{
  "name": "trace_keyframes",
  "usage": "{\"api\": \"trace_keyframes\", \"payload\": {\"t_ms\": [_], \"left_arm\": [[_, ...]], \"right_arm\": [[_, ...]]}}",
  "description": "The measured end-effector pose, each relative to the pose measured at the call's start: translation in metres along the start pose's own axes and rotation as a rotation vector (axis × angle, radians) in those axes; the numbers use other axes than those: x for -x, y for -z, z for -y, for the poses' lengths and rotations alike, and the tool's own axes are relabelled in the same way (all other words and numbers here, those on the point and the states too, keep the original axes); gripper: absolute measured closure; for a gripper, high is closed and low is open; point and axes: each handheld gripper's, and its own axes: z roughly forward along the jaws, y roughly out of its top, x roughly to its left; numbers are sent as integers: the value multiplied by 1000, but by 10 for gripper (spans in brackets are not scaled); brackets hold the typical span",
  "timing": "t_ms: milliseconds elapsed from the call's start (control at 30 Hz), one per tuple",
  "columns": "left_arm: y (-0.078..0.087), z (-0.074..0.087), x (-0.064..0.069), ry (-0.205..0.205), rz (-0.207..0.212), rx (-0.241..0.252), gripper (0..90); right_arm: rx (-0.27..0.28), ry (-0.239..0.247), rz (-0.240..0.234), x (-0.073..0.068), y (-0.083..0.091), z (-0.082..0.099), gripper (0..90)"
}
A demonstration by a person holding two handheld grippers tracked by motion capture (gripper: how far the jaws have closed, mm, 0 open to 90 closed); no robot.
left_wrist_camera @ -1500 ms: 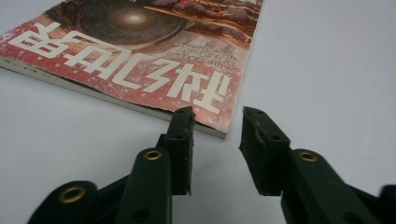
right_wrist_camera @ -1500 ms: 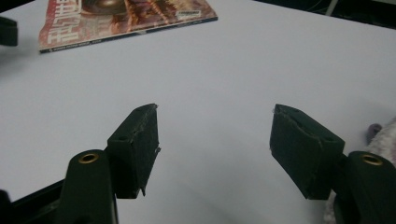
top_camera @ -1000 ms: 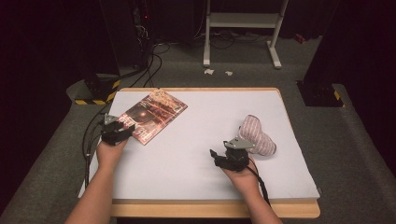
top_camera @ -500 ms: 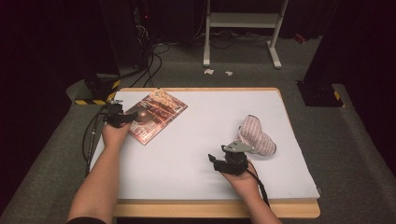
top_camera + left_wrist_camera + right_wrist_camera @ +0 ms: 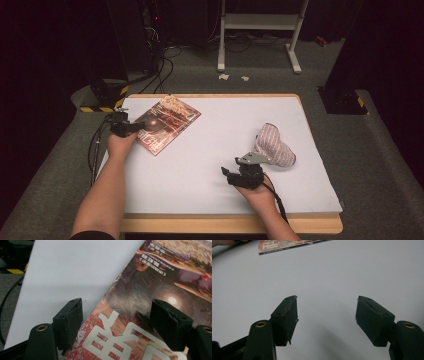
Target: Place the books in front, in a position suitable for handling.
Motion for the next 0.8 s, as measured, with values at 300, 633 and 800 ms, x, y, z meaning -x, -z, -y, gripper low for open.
{"api": "trace_keyframes", "payload": {"t_ms": [300, 633, 800], "left_arm": [[27, 29, 34, -96, 69, -7, 349], [61, 67, 93, -146, 117, 10, 393], [69, 82, 121, -143, 158, 28, 407]], "right_arm": [[-3, -4, 3, 1, -2, 0, 339], [-8, 1, 0, 3, -4, 0, 340], [-9, -6, 3, 6, -5, 0, 341]]}}
